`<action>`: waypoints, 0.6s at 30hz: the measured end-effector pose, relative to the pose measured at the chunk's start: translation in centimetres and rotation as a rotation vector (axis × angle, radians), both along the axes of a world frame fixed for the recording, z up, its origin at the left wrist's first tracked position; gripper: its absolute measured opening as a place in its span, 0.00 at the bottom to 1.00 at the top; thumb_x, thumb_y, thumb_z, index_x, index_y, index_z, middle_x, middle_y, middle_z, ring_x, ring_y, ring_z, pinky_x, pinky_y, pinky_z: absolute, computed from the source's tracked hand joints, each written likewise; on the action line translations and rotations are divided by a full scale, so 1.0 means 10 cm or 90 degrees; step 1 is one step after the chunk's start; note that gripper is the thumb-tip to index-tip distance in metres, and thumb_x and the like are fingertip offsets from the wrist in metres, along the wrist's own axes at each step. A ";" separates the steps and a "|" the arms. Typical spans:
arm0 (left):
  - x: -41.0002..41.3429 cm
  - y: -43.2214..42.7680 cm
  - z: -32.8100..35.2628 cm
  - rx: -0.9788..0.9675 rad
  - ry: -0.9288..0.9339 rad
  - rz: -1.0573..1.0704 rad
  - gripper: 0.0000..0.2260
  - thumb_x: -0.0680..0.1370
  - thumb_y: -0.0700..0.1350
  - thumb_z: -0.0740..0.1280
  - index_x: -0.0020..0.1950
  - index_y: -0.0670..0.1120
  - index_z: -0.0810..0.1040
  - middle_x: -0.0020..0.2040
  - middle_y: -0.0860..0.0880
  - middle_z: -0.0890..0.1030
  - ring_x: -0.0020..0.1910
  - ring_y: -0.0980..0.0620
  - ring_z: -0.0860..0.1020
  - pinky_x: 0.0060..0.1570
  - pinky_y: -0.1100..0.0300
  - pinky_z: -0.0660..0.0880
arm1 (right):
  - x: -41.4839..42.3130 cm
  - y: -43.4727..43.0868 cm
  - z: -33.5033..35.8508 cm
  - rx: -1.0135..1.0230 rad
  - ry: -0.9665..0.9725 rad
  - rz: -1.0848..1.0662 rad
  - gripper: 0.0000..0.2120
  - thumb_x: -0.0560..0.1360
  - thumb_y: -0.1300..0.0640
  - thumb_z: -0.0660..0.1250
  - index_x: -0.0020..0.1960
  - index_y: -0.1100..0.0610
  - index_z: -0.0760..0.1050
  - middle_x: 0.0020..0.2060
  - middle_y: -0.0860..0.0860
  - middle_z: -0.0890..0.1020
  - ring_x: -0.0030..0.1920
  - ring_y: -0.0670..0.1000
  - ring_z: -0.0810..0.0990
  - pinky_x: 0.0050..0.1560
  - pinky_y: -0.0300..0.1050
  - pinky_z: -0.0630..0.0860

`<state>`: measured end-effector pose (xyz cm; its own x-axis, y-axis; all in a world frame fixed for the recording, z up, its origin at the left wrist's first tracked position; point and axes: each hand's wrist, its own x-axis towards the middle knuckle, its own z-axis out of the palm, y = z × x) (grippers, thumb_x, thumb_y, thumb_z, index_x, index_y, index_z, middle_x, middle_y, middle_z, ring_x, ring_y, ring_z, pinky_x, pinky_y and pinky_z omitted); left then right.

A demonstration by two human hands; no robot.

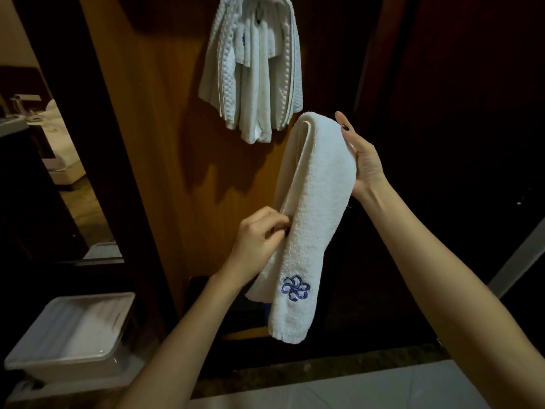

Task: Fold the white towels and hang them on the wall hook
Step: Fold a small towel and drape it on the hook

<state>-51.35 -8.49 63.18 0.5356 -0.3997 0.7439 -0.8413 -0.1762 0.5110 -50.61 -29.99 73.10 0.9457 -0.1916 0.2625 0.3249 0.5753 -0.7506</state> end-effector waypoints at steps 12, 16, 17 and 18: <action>-0.12 -0.28 -0.25 0.119 0.297 0.182 0.30 0.65 0.70 0.66 0.47 0.46 0.65 0.51 0.54 0.61 0.46 0.54 0.70 0.45 0.61 0.69 | 0.07 0.17 0.03 -0.201 0.040 -0.129 0.15 0.77 0.61 0.67 0.61 0.46 0.76 0.60 0.53 0.79 0.52 0.50 0.82 0.49 0.45 0.80; 0.01 -0.27 -0.22 -0.096 0.314 0.188 0.16 0.72 0.46 0.73 0.37 0.41 0.68 0.43 0.51 0.67 0.37 0.57 0.67 0.38 0.65 0.64 | 0.06 0.20 0.10 -0.234 0.037 -0.165 0.15 0.76 0.60 0.68 0.58 0.45 0.77 0.60 0.51 0.79 0.56 0.51 0.80 0.50 0.45 0.81; 0.04 -0.22 -0.21 -0.122 0.312 0.160 0.15 0.72 0.44 0.73 0.35 0.38 0.69 0.41 0.50 0.67 0.35 0.57 0.67 0.36 0.67 0.64 | 0.05 0.17 0.12 -0.238 0.039 -0.168 0.14 0.76 0.60 0.68 0.58 0.45 0.77 0.60 0.51 0.79 0.55 0.51 0.81 0.49 0.44 0.81; 0.07 -0.17 -0.19 -0.132 0.306 0.134 0.15 0.72 0.42 0.73 0.34 0.36 0.71 0.40 0.49 0.68 0.34 0.58 0.67 0.33 0.69 0.64 | 0.04 0.15 0.13 -0.238 0.041 -0.169 0.14 0.76 0.60 0.67 0.58 0.45 0.77 0.60 0.51 0.79 0.54 0.51 0.81 0.47 0.44 0.81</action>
<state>-50.66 -10.18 61.30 0.8857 -0.1192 0.4488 -0.4635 -0.1696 0.8697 -50.26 -28.53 74.38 0.8931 -0.3330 0.3024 0.3708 0.1645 -0.9140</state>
